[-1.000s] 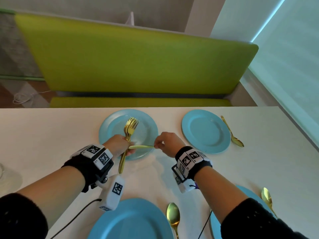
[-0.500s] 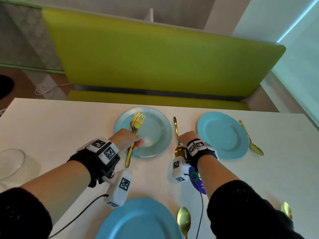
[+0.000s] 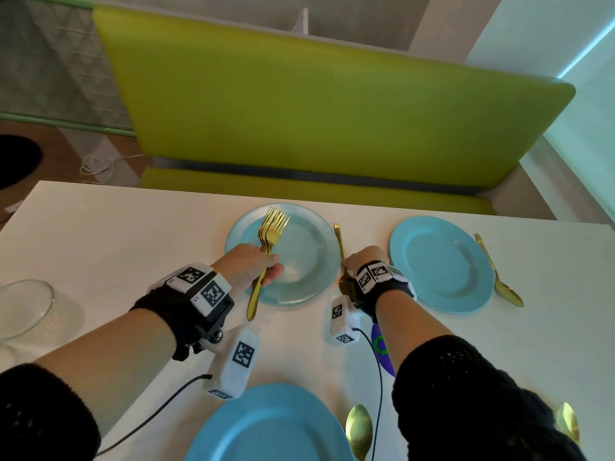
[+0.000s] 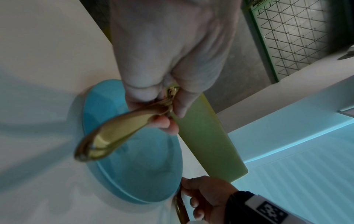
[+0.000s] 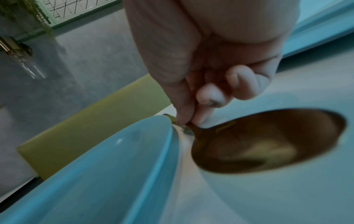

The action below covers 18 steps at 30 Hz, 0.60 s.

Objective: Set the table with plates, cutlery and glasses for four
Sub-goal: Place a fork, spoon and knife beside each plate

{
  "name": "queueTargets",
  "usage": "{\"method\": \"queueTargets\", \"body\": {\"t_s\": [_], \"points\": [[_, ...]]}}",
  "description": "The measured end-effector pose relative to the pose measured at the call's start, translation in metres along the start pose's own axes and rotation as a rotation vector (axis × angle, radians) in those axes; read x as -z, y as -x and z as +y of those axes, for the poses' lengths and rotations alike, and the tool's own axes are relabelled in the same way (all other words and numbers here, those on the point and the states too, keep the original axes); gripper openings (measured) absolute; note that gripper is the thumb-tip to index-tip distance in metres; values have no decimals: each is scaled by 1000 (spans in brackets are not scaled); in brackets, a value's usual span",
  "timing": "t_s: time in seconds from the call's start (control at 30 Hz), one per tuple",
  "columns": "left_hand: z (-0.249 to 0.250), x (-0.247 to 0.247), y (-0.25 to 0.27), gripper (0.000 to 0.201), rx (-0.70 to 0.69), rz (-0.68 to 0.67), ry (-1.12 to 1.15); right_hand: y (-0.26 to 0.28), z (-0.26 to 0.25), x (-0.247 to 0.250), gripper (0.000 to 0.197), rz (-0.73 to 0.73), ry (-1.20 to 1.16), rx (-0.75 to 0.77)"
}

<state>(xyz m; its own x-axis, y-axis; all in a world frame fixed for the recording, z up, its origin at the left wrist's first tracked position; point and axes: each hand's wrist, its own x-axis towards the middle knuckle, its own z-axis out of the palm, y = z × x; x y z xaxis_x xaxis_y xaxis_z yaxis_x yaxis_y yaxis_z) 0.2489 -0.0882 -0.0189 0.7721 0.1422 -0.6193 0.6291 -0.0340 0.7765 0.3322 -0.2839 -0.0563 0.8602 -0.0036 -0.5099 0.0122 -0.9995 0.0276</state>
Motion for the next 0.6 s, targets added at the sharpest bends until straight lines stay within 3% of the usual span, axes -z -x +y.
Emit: {"method": "queueTargets", "body": {"t_s": [0.2, 0.47, 0.6], "points": [[-1, -4, 5, 25, -5, -32, 8, 2, -3, 0, 19, 33, 52, -6], [-2, -2, 10, 20, 7, -24, 32, 2, 2, 9, 34, -23, -231, 36], [-3, -1, 13, 18, 10, -24, 39, 4, -1, 8, 26, 29, -158, 17]]}}
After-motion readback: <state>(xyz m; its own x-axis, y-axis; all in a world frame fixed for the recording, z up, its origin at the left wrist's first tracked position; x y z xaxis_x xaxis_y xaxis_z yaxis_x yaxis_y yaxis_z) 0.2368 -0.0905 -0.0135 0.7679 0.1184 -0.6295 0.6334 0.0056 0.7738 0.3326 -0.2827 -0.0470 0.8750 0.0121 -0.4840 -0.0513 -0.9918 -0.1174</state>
